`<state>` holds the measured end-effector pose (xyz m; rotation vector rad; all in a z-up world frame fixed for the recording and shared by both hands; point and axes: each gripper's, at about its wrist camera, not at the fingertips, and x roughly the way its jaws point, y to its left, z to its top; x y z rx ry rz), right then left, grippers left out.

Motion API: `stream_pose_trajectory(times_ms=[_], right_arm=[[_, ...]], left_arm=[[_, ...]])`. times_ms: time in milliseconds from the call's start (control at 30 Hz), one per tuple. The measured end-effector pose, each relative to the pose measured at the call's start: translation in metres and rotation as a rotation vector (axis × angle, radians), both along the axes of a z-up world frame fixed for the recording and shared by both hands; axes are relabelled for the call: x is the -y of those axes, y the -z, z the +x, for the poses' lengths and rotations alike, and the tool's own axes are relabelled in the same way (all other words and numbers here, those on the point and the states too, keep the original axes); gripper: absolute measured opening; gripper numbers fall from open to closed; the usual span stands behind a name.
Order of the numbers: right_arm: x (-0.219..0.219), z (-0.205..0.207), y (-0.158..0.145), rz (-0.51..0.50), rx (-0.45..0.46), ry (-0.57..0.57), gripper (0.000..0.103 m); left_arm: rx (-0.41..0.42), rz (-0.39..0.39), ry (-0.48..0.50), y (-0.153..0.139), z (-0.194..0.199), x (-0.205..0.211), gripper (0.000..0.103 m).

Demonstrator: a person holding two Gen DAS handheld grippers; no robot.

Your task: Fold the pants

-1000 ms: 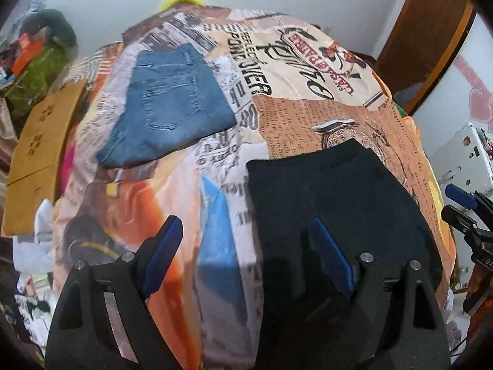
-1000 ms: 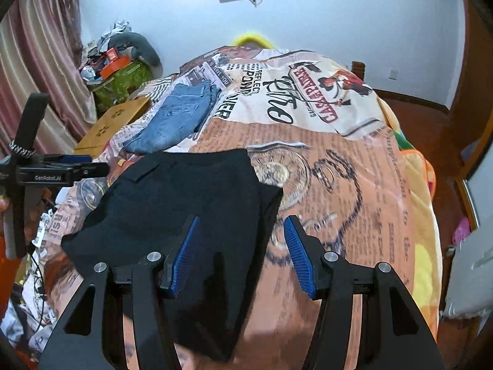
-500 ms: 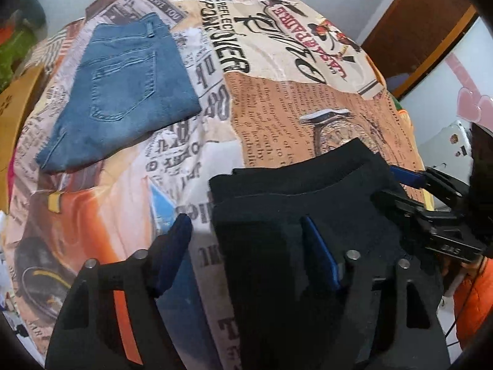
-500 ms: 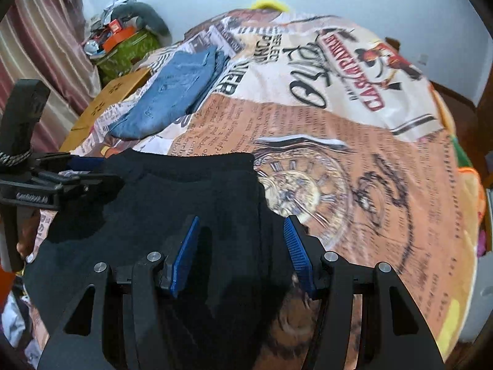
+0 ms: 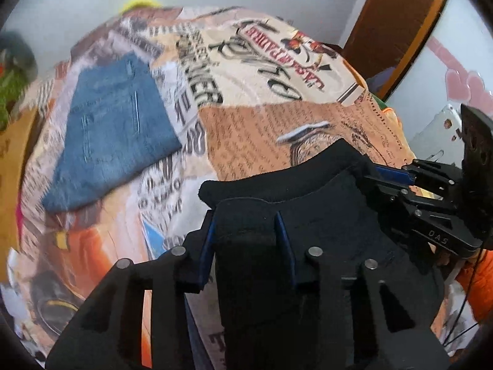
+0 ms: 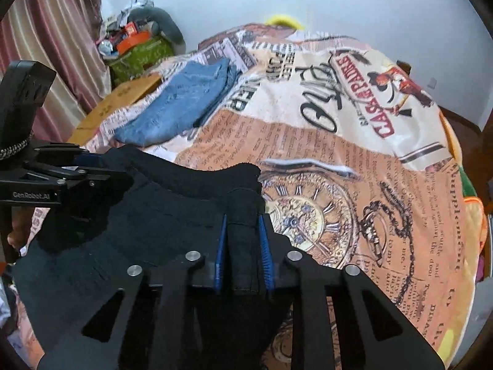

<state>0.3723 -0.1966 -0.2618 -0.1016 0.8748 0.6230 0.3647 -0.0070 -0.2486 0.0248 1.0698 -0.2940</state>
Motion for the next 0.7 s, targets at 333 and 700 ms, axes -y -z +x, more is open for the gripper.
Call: stream_pose_trajectory(times_ms=[333, 700], right_arm=[[0.001, 0.015, 0.013, -0.085, -0.043, 0.026, 0.016], [0.006, -0.013, -0.017, -0.144, -0.007, 0.047, 0.039]], left_arm=[[-0.008, 0.127, 0.016, 0.029, 0.024, 0.018, 0.048], [0.116, 0.192, -0.059, -0.027, 0.003, 0.0, 0.058]])
